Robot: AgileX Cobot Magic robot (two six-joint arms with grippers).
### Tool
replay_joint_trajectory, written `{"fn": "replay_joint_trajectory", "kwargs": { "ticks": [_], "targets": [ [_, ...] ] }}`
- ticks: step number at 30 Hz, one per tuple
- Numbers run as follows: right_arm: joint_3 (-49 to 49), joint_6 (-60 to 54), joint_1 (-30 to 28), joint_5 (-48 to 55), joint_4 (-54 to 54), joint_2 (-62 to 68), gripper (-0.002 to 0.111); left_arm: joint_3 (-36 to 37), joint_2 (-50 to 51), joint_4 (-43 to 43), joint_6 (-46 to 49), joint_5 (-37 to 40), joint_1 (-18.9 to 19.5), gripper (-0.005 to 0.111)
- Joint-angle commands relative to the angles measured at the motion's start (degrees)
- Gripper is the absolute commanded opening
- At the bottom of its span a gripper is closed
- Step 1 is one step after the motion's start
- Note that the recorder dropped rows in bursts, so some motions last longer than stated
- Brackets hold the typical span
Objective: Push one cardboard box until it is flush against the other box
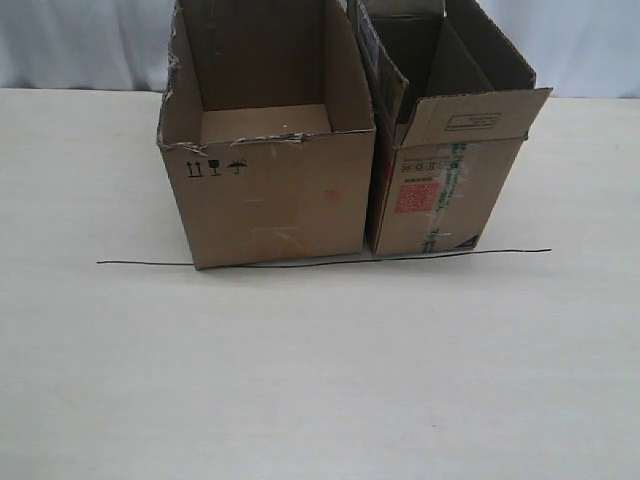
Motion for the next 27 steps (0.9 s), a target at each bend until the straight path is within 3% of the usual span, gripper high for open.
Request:
{"fn": "replay_joint_trajectory", "kwargs": {
  "ticks": [1,11,15,27],
  "targets": [
    [0.18,-0.09,0.1,-0.49,-0.44,-0.12,0.005,0.17,-0.12,27.43,-30.71,-5.65,0.1,0.0],
    [0.18,-0.09,0.1,-0.49,-0.44,-0.12,0.005,0.17,-0.12,29.6,-32.54,-6.99,-0.57,0.0],
    [0.18,-0.09,0.1,-0.49,-0.44,-0.12,0.005,0.17,-0.12,29.6,-29.01,-6.08,-6.6,0.0],
    [0.18,-0.09,0.1,-0.49,-0.44,-0.12,0.005,0.17,-0.12,29.09,-21.96,-6.08,-18.21,0.0]
  ]
}}
